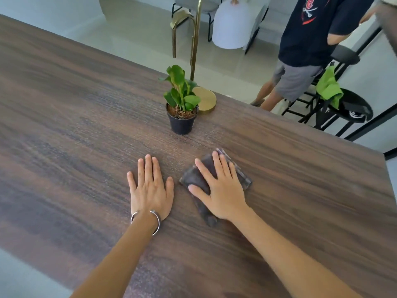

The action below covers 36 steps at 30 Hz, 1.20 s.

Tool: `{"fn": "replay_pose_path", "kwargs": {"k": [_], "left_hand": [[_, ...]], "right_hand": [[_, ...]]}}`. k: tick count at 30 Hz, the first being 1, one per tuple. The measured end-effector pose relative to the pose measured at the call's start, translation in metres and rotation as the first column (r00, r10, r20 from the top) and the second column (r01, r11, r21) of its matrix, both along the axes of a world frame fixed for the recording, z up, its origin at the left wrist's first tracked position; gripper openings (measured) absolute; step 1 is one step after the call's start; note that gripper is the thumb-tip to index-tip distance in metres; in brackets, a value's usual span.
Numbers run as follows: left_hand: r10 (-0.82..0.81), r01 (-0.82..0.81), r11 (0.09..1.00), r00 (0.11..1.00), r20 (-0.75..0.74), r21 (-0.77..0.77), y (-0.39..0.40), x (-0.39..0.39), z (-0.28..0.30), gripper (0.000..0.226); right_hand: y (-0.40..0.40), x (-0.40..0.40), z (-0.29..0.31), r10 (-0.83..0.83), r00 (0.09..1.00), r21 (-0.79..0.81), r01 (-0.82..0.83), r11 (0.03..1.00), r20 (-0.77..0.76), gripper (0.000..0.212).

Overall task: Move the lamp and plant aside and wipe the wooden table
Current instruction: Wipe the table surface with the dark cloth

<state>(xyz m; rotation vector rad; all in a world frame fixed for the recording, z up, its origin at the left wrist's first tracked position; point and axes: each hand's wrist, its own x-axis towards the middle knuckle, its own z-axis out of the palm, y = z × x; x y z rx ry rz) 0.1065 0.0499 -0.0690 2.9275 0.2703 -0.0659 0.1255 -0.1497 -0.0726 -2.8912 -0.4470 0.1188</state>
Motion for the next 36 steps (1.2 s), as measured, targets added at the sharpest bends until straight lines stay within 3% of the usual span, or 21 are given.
{"fn": "replay_pose_path", "kwargs": {"k": [3, 6, 8, 10, 12, 15, 18, 20, 22, 25, 27, 29, 32, 34, 36], "left_hand": [[0.000, 0.000, 1.000, 1.000, 0.004, -0.012, 0.001, 0.000, 0.001, 0.068], [-0.002, 0.002, 1.000, 1.000, 0.010, -0.028, -0.002, 0.001, 0.002, 0.067], [-0.003, 0.004, 1.000, 1.000, 0.011, -0.029, -0.002, 0.001, 0.003, 0.067], [-0.001, 0.001, 1.000, 1.000, 0.007, -0.022, -0.001, 0.001, 0.002, 0.068], [-0.010, 0.010, 1.000, 1.000, 0.004, -0.016, -0.001, 0.001, 0.002, 0.067], [-0.042, 0.042, 0.999, 0.999, -0.002, -0.010, 0.003, 0.001, 0.001, 0.066], [-0.109, 0.109, 0.994, 0.994, 0.009, 0.007, 0.014, -0.001, -0.003, 0.066], [-0.134, 0.134, 0.991, 0.991, 0.020, 0.013, 0.019, -0.003, -0.004, 0.067], [-0.139, 0.138, 0.990, 0.990, 0.022, 0.017, 0.020, -0.004, -0.004, 0.067], [-0.137, 0.137, 0.990, 0.991, 0.009, 0.024, 0.017, -0.003, -0.003, 0.067], [-0.147, 0.147, 0.989, 0.989, -0.003, 0.021, 0.018, -0.004, -0.001, 0.067], [-0.162, 0.162, 0.987, 0.987, -0.014, 0.021, 0.020, -0.005, -0.001, 0.067], [-0.123, 0.123, 0.992, 0.991, -0.053, -0.008, 0.017, -0.005, 0.004, 0.066], [-0.090, 0.085, 0.991, 0.995, -0.045, -0.103, 0.003, 0.003, 0.011, 0.065], [-0.150, 0.147, 0.978, 0.989, -0.008, -0.149, -0.023, 0.014, 0.019, 0.065]], "right_hand": [[-0.086, -0.058, 0.003, -0.079, 0.996, -0.040, 0.078, 0.996, -0.035, 0.072], [-0.159, -0.023, 0.021, -0.464, 0.880, -0.160, 0.446, 0.881, -0.100, 0.083], [-0.157, 0.028, 0.027, -0.649, 0.753, -0.161, 0.631, 0.759, -0.107, 0.093], [-0.119, 0.072, 0.027, -0.703, 0.701, -0.137, 0.690, 0.711, -0.115, 0.091], [-0.061, 0.089, 0.020, -0.600, 0.792, -0.117, 0.589, 0.800, -0.115, 0.083], [0.015, 0.039, 0.010, -0.269, 0.962, -0.072, 0.265, 0.961, -0.054, 0.078], [-0.002, -0.063, 0.002, -0.049, 0.999, -0.030, 0.049, 0.998, -0.001, 0.073], [-0.062, -0.105, 0.003, -0.074, 0.997, -0.039, 0.073, 0.997, -0.027, 0.073], [-0.126, -0.107, 0.012, -0.289, 0.954, -0.107, 0.281, 0.954, -0.079, 0.076], [-0.162, -0.047, 0.027, -0.648, 0.756, -0.148, 0.633, 0.760, -0.094, 0.089], [-0.141, 0.000, 0.032, -0.761, 0.641, -0.135, 0.749, 0.648, -0.096, 0.088], [-0.098, 0.022, 0.027, -0.695, 0.711, -0.118, 0.685, 0.719, -0.107, 0.082], [-0.038, -0.018, 0.013, -0.341, 0.939, -0.042, 0.339, 0.940, -0.050, 0.077], [-0.037, -0.078, 0.003, -0.202, 0.979, -0.007, 0.202, 0.979, 0.002, 0.074], [-0.080, -0.128, -0.004, -0.233, 0.972, -0.006, 0.233, 0.972, 0.010, 0.074]]}}
